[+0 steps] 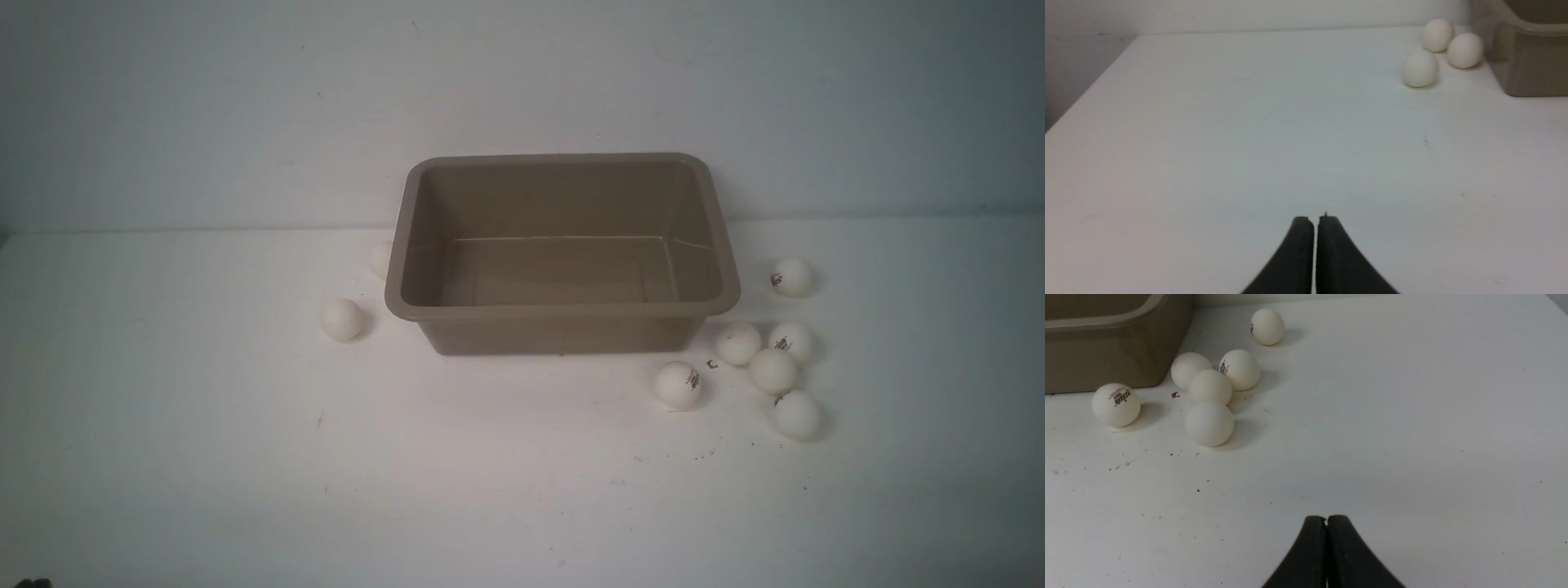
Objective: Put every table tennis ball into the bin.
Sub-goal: Use the right arm to clamp the table tennis ball closest to it
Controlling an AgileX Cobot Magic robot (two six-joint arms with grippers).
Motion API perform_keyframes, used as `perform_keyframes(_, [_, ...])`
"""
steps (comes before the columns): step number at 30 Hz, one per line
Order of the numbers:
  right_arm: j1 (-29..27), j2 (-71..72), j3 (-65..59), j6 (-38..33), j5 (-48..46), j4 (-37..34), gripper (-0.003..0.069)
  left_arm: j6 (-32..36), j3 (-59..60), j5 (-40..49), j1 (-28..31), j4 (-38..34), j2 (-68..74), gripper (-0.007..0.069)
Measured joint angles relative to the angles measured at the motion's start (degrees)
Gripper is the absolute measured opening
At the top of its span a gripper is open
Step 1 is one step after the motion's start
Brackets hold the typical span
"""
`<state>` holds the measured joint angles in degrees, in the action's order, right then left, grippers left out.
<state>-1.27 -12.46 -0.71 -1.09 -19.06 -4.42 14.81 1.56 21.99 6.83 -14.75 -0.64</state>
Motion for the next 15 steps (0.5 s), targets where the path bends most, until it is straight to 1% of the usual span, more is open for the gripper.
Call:
perform_keyframes(3, [0.00, 0.00, 0.00, 0.00, 0.00, 0.00, -0.0018, 0.00, 0.00, 0.00, -9.00, 0.00, 0.00, -0.0004])
perform_keyframes(5, [0.00, 0.00, 0.00, 0.00, 0.00, 0.00, -0.0018, 0.00, 0.00, 0.00, -12.33, 0.00, 0.00, -0.0004])
perform_keyframes(6, [0.00, 0.00, 0.00, 0.00, 0.00, 0.00, -0.0018, 0.00, 0.00, 0.05, -15.22, 0.00, 0.00, -0.0004])
perform_keyframes(10, [0.00, 0.00, 0.00, 0.00, 0.00, -0.06, -0.0018, 0.00, 0.00, 0.05, -20.57, 0.00, 0.00, -0.0004])
perform_keyframes(12, [0.00, 0.00, 0.00, 0.00, 0.09, -0.34, -0.0018, 0.00, 0.00, 0.05, -21.81, 0.00, 0.00, -0.0004])
perform_keyframes(15, [0.00, 0.00, -0.11, 0.00, 3.24, -3.59, -0.0018, 0.00, 0.00, 0.05, -23.09, 0.00, 0.00, -0.0004])
